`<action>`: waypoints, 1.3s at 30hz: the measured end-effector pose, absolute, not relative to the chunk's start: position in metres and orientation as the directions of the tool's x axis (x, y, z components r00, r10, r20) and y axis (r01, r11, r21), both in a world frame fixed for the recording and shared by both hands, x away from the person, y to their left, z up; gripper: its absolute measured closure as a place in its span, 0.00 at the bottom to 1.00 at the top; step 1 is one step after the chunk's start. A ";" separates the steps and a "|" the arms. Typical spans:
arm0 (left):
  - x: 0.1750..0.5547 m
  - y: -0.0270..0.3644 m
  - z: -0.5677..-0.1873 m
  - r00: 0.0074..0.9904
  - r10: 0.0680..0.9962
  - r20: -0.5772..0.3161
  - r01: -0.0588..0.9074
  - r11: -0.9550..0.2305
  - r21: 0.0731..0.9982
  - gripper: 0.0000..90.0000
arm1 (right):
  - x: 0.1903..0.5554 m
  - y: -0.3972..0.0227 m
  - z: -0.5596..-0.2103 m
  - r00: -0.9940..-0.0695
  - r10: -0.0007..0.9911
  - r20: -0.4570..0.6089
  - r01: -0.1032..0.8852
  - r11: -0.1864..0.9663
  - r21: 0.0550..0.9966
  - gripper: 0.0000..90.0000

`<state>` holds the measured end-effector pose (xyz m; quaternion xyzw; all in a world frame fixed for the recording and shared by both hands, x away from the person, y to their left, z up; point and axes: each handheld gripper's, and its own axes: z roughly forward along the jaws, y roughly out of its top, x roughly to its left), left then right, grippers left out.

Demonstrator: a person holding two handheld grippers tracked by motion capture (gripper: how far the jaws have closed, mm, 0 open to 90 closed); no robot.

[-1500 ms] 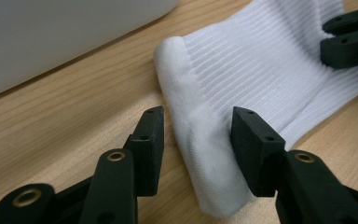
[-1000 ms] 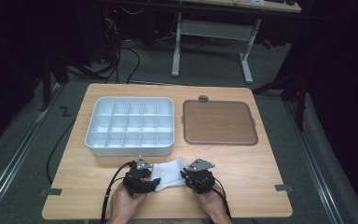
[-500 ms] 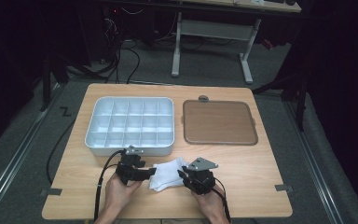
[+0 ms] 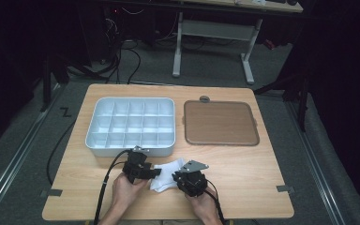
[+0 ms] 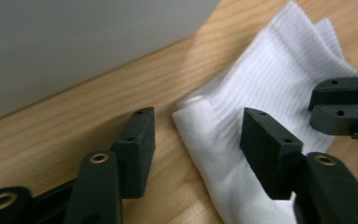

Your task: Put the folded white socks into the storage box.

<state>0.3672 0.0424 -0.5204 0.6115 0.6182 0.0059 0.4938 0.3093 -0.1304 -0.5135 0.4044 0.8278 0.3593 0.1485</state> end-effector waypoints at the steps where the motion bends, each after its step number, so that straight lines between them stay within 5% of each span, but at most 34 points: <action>1: 0.367 0.042 -0.520 0.235 0.762 -0.603 0.750 0.253 0.612 0.53 | 0.309 -0.130 -0.513 -0.633 0.773 0.041 0.558 0.419 0.717 0.91; 9: 0.362 0.037 -0.522 0.270 0.781 -0.564 0.734 0.213 0.645 0.64 | 0.308 -0.125 -0.518 -0.637 0.771 0.031 0.561 0.434 0.705 0.91; 20: 0.362 0.046 -0.521 0.257 0.709 -0.657 0.790 0.237 0.566 0.91 | 0.302 -0.127 -0.522 -0.646 0.764 0.002 0.538 0.453 0.711 0.91; 39: 0.349 0.067 -0.492 0.295 0.616 -0.731 0.768 0.302 0.565 0.94 | 0.309 -0.115 -0.523 -0.667 0.743 0.045 0.550 0.451 0.703 0.94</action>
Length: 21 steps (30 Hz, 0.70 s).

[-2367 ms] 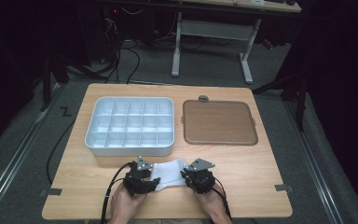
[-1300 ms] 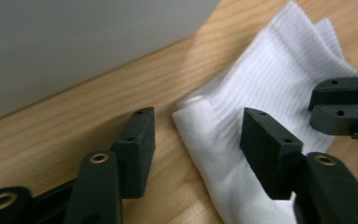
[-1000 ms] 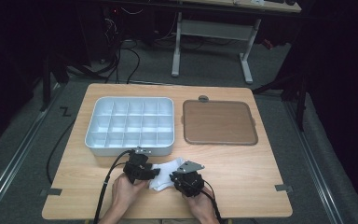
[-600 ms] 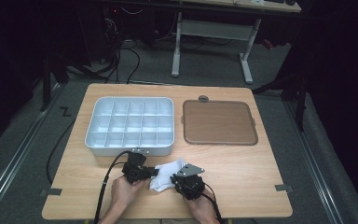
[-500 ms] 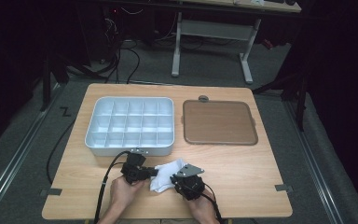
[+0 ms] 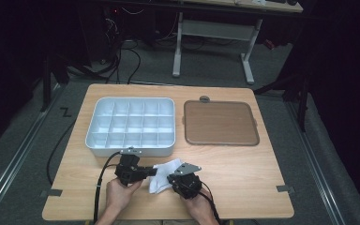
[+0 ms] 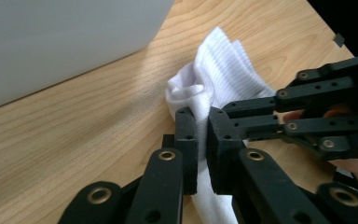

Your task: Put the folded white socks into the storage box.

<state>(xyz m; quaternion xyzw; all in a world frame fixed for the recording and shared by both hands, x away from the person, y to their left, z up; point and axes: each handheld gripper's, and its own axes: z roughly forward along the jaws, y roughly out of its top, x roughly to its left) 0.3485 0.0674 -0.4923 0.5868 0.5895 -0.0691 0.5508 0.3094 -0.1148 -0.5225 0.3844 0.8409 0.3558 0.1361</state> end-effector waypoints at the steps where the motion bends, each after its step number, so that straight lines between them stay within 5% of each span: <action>1: 0.348 0.068 -0.491 0.296 0.614 -0.732 0.767 0.304 0.565 0.94 | 0.311 -0.114 -0.523 -0.670 0.741 0.044 0.547 0.453 0.704 0.94; 21: 0.351 0.074 -0.489 0.307 0.572 -0.761 0.744 0.354 0.567 0.94 | 0.331 -0.076 -0.520 -0.730 0.680 0.070 0.528 0.495 0.690 0.94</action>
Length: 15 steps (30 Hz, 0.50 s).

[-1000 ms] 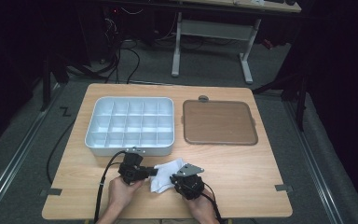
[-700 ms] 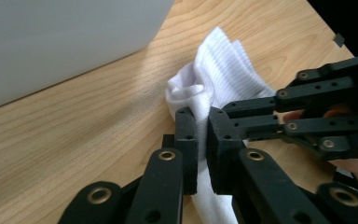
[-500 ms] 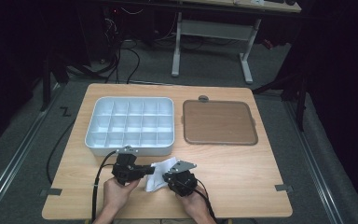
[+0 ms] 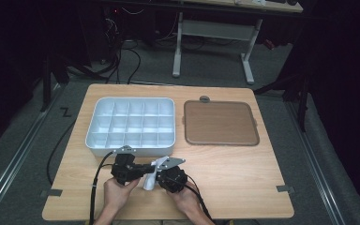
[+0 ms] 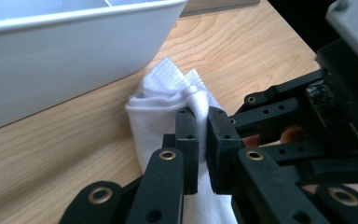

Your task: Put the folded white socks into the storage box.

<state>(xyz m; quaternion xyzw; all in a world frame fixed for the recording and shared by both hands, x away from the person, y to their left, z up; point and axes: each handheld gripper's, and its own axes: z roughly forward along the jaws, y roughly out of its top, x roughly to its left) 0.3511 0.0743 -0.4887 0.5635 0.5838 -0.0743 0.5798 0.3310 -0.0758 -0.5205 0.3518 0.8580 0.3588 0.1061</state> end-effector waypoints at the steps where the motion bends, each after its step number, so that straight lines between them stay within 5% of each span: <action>1: 0.352 0.074 -0.489 0.306 0.577 -0.758 0.742 0.354 0.569 0.94 | 0.331 -0.075 -0.520 -0.730 0.680 0.068 0.527 0.497 0.689 0.94; 15: 0.352 0.080 -0.489 0.298 0.623 -0.723 0.722 0.348 0.598 0.94 | 0.321 -0.110 -0.491 -0.675 0.738 -0.006 0.495 0.459 0.737 0.78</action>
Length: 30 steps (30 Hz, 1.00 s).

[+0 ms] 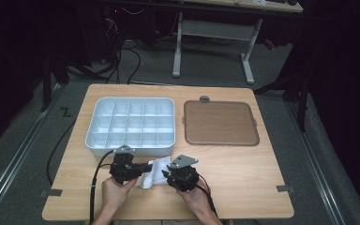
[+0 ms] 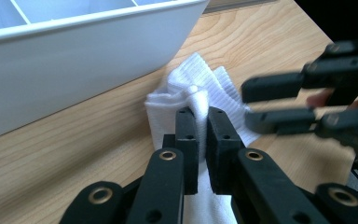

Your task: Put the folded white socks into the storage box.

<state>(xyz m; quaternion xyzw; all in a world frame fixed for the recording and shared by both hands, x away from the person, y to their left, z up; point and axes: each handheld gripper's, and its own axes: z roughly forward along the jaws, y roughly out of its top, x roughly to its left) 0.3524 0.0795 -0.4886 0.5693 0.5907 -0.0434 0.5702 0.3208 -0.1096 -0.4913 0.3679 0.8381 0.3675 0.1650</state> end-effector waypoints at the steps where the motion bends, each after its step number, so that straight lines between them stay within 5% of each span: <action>1: 0.353 0.079 -0.489 0.299 0.624 -0.722 0.723 0.346 0.598 0.94 | 0.321 -0.113 -0.491 -0.667 0.745 -0.007 0.503 0.458 0.733 0.77; 30: 0.354 0.077 -0.482 0.285 0.578 -0.765 0.740 0.374 0.559 0.94 | 0.336 -0.119 -0.519 -0.665 0.746 0.033 0.566 0.475 0.674 0.84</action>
